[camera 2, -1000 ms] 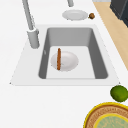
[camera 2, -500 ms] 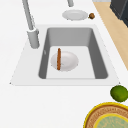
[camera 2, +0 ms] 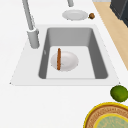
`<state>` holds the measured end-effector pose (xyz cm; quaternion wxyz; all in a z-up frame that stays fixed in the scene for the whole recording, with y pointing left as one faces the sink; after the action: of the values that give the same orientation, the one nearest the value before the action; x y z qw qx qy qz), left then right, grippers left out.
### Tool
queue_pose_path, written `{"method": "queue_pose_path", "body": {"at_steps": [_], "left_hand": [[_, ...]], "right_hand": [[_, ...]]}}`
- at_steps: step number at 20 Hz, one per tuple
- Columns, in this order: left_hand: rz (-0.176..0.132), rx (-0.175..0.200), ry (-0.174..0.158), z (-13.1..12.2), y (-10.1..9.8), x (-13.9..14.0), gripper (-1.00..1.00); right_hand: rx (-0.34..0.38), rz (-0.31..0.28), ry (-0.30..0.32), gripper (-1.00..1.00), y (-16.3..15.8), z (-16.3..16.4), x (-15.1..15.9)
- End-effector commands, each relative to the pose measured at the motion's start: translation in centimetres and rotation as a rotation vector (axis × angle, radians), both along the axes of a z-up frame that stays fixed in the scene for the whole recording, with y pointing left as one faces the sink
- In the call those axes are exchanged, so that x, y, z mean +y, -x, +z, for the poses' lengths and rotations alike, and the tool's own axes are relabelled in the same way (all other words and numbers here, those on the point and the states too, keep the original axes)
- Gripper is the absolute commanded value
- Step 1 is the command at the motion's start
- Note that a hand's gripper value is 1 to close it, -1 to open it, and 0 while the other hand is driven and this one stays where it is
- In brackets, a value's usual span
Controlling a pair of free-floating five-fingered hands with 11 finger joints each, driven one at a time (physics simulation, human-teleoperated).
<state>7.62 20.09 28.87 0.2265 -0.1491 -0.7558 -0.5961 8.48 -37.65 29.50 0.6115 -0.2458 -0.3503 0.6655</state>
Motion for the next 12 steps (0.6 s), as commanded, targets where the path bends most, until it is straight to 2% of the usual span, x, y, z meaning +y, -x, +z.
{"method": "queue_pose_path", "body": {"at_steps": [1,5,7,12], "left_hand": [[0.000,0.000,0.000,0.0,0.0,0.0,0.00],[0.000,0.000,0.000,0.0,0.0,0.0,0.00],[0.000,0.000,0.000,0.0,0.0,0.0,0.00],[0.000,0.000,0.000,0.0,0.0,0.0,0.00]], "right_hand": [[-0.019,0.000,0.000,-1.00,-1.5,-1.9,-1.6],[-0.079,0.004,0.043,-1.00,-1.5,-5.2,-2.7],[-0.096,-0.002,0.077,-1.00,-2.4,-6.5,-2.3],[-0.038,-0.053,0.169,-1.00,-5.1,-8.9,-1.4]]}}
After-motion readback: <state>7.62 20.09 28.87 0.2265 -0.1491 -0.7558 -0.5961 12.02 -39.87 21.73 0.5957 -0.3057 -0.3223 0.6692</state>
